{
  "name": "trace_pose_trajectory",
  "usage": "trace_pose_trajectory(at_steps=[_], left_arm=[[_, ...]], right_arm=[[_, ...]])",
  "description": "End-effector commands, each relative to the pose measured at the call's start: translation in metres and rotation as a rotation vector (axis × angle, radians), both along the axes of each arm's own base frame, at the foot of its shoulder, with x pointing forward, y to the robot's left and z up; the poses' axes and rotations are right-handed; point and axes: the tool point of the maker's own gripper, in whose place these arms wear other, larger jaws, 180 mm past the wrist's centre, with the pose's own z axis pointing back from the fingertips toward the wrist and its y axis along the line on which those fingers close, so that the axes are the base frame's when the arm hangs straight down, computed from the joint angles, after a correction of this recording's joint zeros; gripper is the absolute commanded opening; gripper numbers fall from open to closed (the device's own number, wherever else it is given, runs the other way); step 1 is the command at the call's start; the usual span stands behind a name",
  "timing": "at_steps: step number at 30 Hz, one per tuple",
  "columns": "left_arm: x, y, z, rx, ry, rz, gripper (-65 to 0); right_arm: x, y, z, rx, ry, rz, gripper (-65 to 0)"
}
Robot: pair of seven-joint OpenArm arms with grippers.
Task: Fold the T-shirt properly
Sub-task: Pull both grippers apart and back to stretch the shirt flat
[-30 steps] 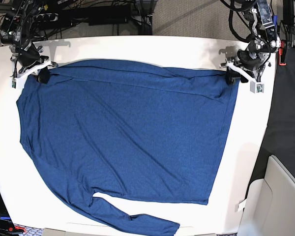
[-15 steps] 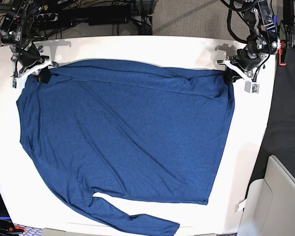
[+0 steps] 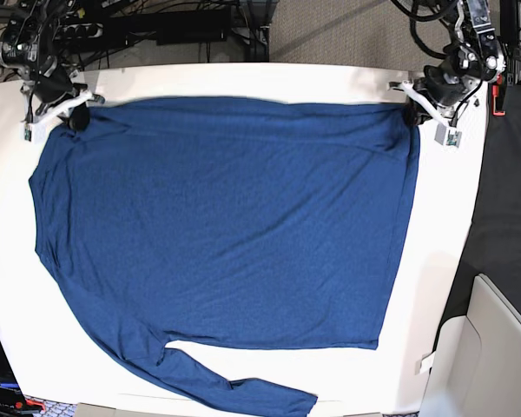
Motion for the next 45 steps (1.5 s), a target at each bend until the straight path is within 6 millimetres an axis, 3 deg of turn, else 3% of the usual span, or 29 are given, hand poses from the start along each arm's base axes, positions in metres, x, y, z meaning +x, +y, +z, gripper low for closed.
trace_pose_trajectory(at_steps=[1,3,6,11,22,25,29,38,45], left_arm=[[-0.001,0.001,0.010,0.016,-0.028,-0.017,-64.8],[-0.006,-0.002,0.016,0.025,-0.034,-0.034,-64.8],[-0.005,-0.008,0.029,0.038,-0.065,-0.058,-64.8],[0.004,-0.014,0.044,0.044,-0.115,-0.075,-64.8],[0.082,-0.019,0.095,0.032,-0.338,-0.062,-64.7],[0.101,-0.018,0.106,0.022,-0.384,-0.051,-64.7],[0.120,-0.014,0.106,-0.004,-0.401,-0.024,-64.6],[0.149,0.000,0.089,-0.063,-0.370,0.040,-64.6],[0.159,0.006,0.074,-0.098,-0.336,0.072,-64.6]], right_arm=[[0.004,0.000,0.011,-0.016,-0.044,0.035,-65.0],[-0.001,0.003,0.012,-0.026,-0.050,0.090,-65.0],[-0.005,-0.012,0.018,-0.051,-0.069,0.070,-65.0],[0.015,-0.021,0.034,-0.070,-0.131,0.053,-65.0],[0.080,-0.020,0.080,-0.070,-0.323,0.043,-65.0],[0.097,-0.026,0.080,-0.039,-0.343,0.020,-65.0],[0.116,-0.031,0.071,0.020,-0.342,-0.014,-65.0],[0.149,-0.034,0.059,0.126,-0.343,-0.056,-65.0],[0.149,-0.050,0.049,0.174,-0.333,-0.130,-64.9]])
